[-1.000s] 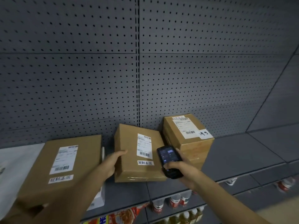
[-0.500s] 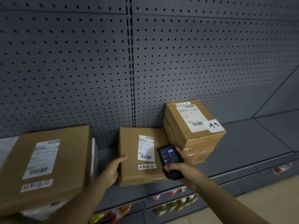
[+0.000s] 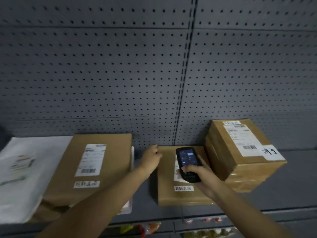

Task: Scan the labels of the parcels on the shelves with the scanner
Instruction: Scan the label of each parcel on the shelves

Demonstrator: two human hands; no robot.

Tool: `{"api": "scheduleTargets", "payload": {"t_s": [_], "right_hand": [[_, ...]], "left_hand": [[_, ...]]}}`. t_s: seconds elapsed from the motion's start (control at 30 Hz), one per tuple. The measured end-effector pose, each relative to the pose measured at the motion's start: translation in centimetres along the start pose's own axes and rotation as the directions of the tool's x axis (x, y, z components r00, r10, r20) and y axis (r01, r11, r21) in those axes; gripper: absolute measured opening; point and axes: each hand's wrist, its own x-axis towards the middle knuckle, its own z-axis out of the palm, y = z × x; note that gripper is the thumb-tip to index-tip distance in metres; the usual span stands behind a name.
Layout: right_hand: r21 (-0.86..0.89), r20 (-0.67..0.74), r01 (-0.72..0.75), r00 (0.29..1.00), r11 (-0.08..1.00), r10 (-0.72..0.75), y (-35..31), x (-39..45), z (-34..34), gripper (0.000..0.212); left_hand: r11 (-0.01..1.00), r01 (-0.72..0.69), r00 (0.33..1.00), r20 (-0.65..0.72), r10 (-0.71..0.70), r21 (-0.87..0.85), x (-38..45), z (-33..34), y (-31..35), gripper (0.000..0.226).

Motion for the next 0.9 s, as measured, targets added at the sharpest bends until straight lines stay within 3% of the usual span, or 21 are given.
{"api": "scheduleTargets", "payload": {"t_s": [0.1,0.17,0.27,0.37,0.57,0.73,0.9], "right_hand": [[0.006,0.072,-0.056,0.996,0.998,0.056,0.0,0.7,4.6,0.048],[0.049,0.118,-0.091,0.989,0.995,0.085,0.6,1.4,7.5,0.046],[0.057,0.167,-0.145,0.977,0.988,0.134,2.3,2.4,11.4,0.046],[0.037,0.156,-0.151,0.977,0.988,0.144,4.7,3.4,14.6,0.050],[0.031,0.098,-0.043,0.994,0.999,0.040,7.4,4.1,18.2,0.048],[0.033,0.026,0.025,0.999,0.999,-0.026,8.5,3.7,18.7,0.051],[0.068,0.018,0.013,1.000,0.998,-0.014,8.5,3.0,16.6,0.058]], "left_hand": [[0.935,-0.136,0.980,-0.094,0.175,0.327,-0.1,-6.1,0.0,0.043],[0.875,-0.137,0.954,-0.177,0.243,0.465,-0.7,-10.9,-1.0,0.043],[0.860,0.002,0.932,-0.313,0.183,0.510,-2.2,-17.4,-2.8,0.045],[0.746,0.232,0.909,-0.412,0.062,0.624,-3.7,-22.2,-4.5,0.050],[0.862,0.325,0.871,-0.478,-0.112,0.389,-5.0,-26.7,-8.3,0.056],[0.890,0.291,0.924,-0.344,-0.167,0.351,-4.1,-26.8,-9.8,0.043],[0.964,0.218,0.963,-0.196,-0.186,0.155,-4.5,-25.2,-8.9,0.058]]}}
